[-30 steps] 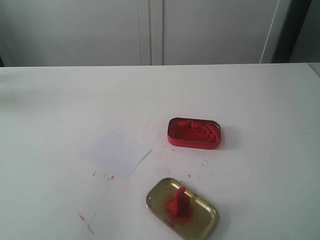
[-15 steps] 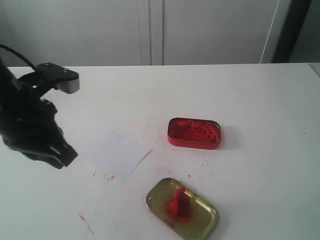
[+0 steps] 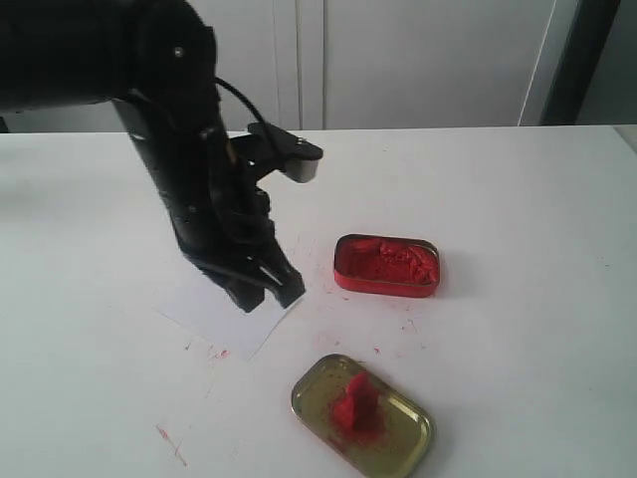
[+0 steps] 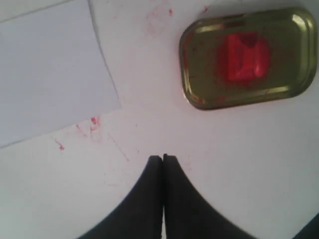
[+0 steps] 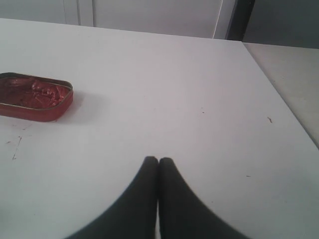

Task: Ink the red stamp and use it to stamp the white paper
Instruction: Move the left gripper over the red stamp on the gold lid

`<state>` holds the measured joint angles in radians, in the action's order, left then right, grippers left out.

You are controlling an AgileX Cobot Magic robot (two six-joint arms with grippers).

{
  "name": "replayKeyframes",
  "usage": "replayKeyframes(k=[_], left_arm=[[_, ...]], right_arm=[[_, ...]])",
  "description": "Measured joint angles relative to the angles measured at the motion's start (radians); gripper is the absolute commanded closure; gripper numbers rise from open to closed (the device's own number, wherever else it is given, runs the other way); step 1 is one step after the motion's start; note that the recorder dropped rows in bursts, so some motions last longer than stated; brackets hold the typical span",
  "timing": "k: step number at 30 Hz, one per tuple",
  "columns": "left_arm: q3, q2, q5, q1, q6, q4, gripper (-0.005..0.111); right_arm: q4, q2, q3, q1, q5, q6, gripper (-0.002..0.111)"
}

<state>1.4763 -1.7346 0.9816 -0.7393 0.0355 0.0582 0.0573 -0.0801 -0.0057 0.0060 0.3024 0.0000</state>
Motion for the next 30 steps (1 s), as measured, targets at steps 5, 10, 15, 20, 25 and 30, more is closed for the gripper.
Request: replayKeyframes(k=[5,10,15,20,25,30], left_arm=[[0.139,-0.116,0.073,-0.074,-0.045,-0.013,0.107],[0.172,-0.184,0.118,-0.127,-0.112,-0.023,0.107],[0.172,-0.183,0.098,-0.135,-0.110,-0.017,0.107],[0.172,-0.183,0.069,-0.136,-0.126,0.027,0.107],[0.172,-0.186,0.046,-0.173,-0.183,0.023,0.107],[0.172,-0.212,0.012,-0.212,-0.196,0.002,0.107]], right_arm=[[0.000,0.000,0.000,0.000,0.000,0.000,0.108],[0.000,0.000,0.000,0.000,0.000,0.000,0.108],[0.000,0.000,0.000,0.000,0.000,0.000,0.108],[0.000,0.000,0.000,0.000,0.000,0.000,0.108],[0.000,0.000,0.000,0.000,0.000,0.000,0.108],[0.000,0.000,0.000,0.000,0.000,0.000,0.108]])
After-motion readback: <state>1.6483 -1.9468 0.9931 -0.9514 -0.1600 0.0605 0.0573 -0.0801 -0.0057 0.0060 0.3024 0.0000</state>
